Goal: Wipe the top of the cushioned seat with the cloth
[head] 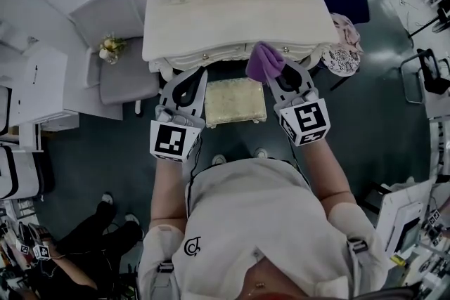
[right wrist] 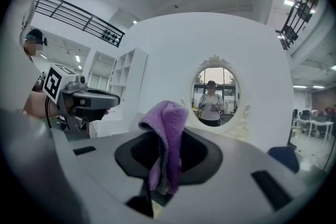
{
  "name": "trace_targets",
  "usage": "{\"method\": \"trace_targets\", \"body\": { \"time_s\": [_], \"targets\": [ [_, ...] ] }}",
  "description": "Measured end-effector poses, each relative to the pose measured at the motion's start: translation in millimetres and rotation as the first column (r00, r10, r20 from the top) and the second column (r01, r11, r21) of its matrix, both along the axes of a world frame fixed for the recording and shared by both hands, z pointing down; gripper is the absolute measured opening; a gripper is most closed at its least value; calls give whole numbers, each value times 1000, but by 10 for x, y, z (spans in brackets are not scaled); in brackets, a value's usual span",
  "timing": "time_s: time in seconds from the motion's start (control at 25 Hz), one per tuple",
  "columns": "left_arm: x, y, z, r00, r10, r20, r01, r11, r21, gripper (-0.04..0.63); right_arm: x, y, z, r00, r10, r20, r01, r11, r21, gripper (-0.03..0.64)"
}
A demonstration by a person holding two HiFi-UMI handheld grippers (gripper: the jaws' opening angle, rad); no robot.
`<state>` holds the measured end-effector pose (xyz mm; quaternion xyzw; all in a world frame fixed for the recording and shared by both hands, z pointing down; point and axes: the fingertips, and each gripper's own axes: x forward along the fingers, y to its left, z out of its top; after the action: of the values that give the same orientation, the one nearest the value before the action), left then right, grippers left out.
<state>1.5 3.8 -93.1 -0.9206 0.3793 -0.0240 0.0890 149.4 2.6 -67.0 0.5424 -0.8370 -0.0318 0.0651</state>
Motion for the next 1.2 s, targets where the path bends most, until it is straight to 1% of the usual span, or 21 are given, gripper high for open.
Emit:
{"method": "trace_targets", "body": {
  "time_s": [0.24,0.4,0.56,0.76,0.96,1.2],
  "targets": [
    [-1,-14,-11,1000,-1,6,1,1000,-4,12,-65,-2,61,999,-4,-33,4,1000,11,77],
    [17,-17,-29,1000,1,4,-2,1000,6,12,-93,0,66,1000,-16,4,16,1000,5,75],
    [11,0,27,999,0,35,0,1000,-5,12,-110,-2,62,999,-22,43,22,1000,-4,74],
    [-23,-24,110,999,-8,44,9,1000,-21,12,-190,14,17,998,-53,24,53,998,25,74],
    [3,0,146,999,3,39,-1,999,-34,12,-161,-14,39,999,-43,-6,43,999,22,74],
    [10,-29,162,999,6,32,-5,999,-41,12,-157,-54,21,999,-41,30,40,999,26,74]
  ]
}}
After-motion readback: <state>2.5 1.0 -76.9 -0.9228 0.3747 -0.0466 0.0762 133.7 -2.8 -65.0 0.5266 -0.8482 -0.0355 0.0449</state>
